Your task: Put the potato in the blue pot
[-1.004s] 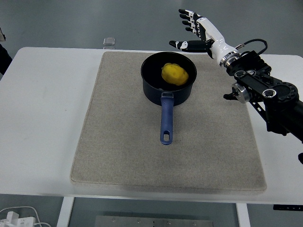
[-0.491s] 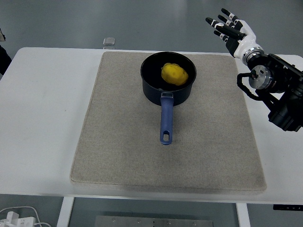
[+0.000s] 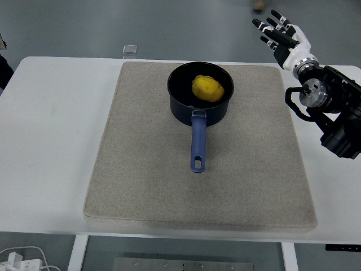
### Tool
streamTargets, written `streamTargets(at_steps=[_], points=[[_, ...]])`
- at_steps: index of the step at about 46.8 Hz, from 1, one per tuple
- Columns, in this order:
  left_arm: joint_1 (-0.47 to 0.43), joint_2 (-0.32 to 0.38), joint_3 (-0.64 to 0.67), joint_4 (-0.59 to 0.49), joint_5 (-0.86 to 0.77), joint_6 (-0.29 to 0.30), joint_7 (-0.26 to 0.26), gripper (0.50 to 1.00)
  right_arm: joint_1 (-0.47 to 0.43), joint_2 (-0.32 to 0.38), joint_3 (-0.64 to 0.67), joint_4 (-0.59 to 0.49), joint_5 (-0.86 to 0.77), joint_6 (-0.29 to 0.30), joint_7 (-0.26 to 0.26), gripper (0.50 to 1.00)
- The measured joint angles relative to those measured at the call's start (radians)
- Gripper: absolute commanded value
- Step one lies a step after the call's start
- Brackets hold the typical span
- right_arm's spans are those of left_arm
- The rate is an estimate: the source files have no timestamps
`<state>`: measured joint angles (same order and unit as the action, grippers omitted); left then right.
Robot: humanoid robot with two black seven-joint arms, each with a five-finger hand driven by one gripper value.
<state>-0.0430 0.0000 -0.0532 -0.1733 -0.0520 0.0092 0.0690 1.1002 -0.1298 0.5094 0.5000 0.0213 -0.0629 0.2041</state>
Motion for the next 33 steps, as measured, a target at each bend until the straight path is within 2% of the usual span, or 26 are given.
streamTargets(at_steps=[33], points=[[0.001, 0.0, 0.001, -0.002, 0.001, 0.0, 0.001, 0.999, -0.019, -0.003, 0.05, -0.025, 0.0, 0.008, 0.001, 0.919]])
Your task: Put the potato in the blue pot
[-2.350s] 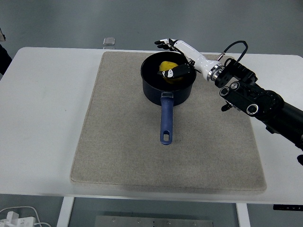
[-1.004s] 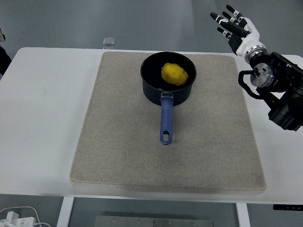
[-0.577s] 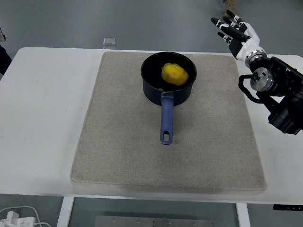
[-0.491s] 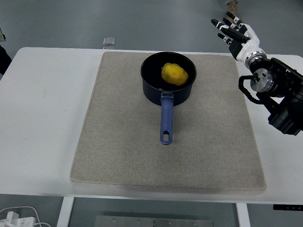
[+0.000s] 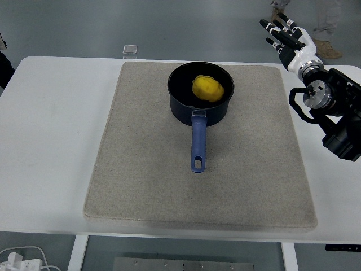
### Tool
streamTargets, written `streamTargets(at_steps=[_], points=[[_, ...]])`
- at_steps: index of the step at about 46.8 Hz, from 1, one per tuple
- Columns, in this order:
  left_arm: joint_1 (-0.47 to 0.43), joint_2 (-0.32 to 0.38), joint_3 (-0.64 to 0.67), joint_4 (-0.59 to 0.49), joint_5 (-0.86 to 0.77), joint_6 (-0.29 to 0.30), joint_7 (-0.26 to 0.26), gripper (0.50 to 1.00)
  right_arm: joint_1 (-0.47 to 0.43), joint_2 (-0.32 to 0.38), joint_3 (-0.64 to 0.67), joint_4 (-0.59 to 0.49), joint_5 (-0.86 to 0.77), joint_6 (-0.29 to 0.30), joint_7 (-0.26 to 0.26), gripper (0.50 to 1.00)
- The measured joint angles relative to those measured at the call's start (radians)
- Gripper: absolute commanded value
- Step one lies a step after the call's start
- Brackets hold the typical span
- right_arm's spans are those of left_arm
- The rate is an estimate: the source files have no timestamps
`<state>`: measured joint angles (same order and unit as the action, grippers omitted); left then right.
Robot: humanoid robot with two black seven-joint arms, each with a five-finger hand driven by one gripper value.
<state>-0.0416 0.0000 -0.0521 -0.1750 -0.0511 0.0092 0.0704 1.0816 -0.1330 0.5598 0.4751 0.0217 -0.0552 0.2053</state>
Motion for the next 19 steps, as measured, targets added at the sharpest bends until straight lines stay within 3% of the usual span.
streamTargets(at_steps=[19], points=[[0.0, 0.0, 0.0, -0.005, 0.0, 0.0, 0.0, 0.999, 0.0, -0.037, 0.0, -0.08, 0.0, 0.033, 0.0, 0.919]])
